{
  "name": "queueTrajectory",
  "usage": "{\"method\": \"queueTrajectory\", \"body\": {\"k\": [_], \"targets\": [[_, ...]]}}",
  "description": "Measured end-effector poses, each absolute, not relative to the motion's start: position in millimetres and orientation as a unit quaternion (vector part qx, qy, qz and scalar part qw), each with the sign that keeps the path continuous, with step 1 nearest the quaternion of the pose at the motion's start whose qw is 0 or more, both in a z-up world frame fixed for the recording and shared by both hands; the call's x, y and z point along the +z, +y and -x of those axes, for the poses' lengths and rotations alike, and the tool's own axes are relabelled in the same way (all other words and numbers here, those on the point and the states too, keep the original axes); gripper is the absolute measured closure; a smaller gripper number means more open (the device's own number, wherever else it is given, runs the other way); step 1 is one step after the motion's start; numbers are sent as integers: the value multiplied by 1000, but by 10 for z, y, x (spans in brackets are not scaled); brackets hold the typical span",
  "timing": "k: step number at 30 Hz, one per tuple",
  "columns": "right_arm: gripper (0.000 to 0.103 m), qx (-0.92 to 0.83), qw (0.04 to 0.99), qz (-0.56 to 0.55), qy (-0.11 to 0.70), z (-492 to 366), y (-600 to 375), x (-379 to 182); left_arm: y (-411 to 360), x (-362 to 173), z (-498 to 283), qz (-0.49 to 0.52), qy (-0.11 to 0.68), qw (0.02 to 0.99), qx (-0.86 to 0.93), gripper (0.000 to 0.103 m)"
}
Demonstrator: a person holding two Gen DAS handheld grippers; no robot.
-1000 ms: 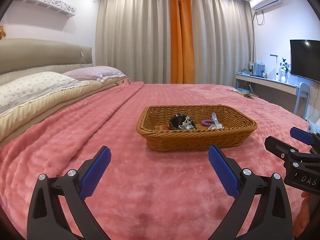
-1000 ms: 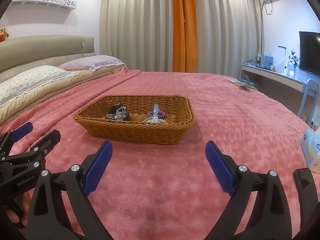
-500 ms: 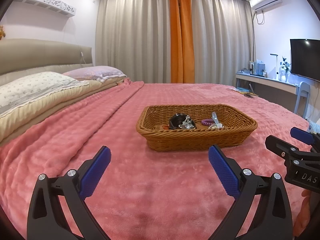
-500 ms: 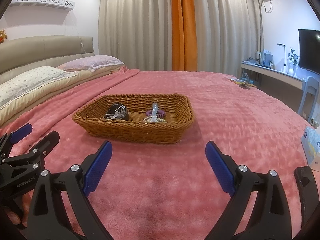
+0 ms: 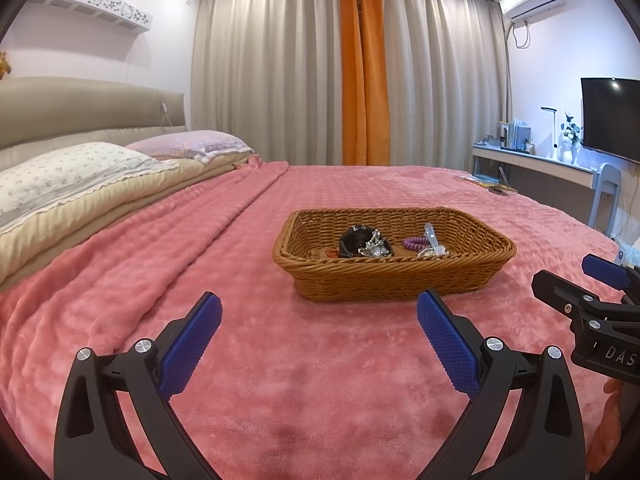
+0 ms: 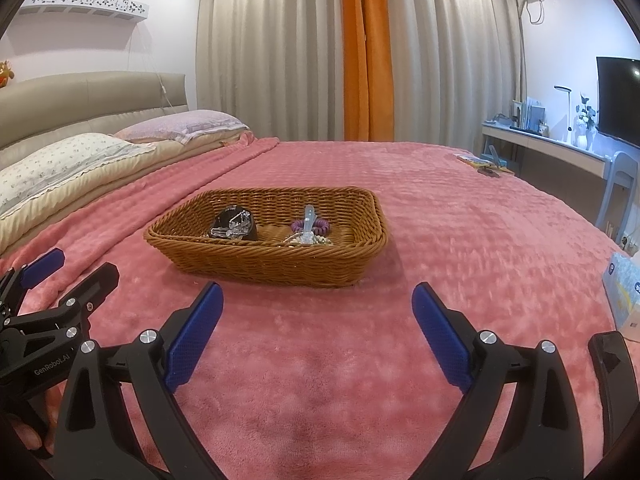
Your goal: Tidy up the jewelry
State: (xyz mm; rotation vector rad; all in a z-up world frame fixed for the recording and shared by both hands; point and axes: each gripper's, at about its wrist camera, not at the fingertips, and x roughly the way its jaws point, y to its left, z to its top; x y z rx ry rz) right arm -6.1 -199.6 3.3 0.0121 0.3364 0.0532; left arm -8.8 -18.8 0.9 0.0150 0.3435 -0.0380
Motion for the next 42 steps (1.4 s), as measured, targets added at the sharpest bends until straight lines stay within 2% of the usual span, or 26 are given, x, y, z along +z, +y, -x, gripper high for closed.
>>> {"method": "queueTrajectory", "body": {"k": [42], "targets": [[11,27,985,-7,170,61,-2013,34,-138,-15,79,-10,174,984,-20,8]]}}
